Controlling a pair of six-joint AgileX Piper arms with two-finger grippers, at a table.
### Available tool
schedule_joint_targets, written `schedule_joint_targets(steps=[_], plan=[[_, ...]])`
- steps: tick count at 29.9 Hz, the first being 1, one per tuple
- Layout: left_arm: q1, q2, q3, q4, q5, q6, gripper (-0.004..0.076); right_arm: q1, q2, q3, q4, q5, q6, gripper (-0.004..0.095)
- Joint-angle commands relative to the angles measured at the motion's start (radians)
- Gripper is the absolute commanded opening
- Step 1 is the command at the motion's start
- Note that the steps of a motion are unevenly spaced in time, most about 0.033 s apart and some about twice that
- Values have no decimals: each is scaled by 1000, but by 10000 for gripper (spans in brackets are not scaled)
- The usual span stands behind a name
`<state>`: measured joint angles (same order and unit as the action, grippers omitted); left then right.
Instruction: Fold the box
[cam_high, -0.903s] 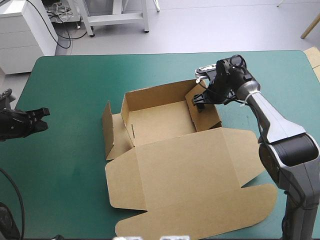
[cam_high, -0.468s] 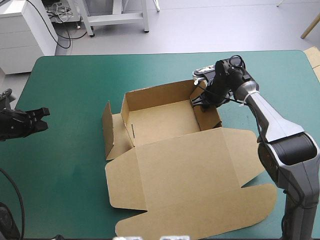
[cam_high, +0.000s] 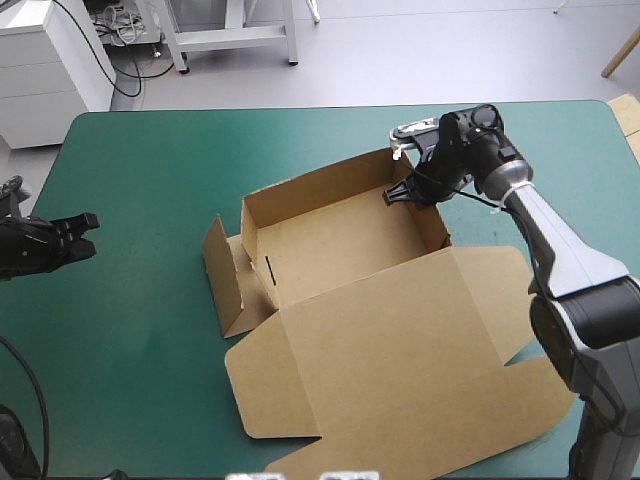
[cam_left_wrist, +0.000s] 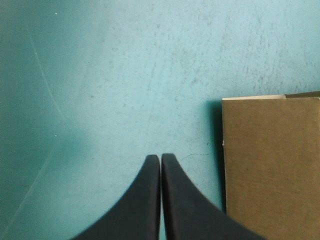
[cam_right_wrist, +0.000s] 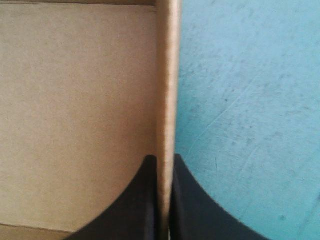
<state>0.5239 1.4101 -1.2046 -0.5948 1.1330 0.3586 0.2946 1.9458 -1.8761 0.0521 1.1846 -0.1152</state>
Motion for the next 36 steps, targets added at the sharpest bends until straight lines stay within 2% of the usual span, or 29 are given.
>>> schedule_joint_targets(steps=[1,6,9,14,17,21,23,25,31,36], plan=[[0,-34,-26,-51,-18,-22,-8,-2,-189,-30,19,-15,20,-21],[0,-34,-26,-51,-16,-22,-8,-2,-333,-30,74,-15,14,-21],[0,-34,-26,-53,-5,55,4,-2,-396,-30,99,-15,18,-21],[-2,-17,-24,-66,31,151,83,-2,-428,-30,143,-15,20,-21],[-19,4,-20,-79,46,222,200,-2,-428,-30,139,-15,20,-21],[-66,34,-20,-48,51,288,436,-2,-427,-30,132,-15,20,-21],[-85,39,-20,-20,51,262,546,-2,-427,-30,130,-15,15,-21],[-92,43,-20,-4,32,195,624,-2,-427,-30,128,-15,15,-21],[-92,45,-20,-66,22,188,634,-2,-425,-30,143,-28,15,-21],[-92,45,-20,-271,31,287,634,-2,-425,-30,148,-75,15,-21]])
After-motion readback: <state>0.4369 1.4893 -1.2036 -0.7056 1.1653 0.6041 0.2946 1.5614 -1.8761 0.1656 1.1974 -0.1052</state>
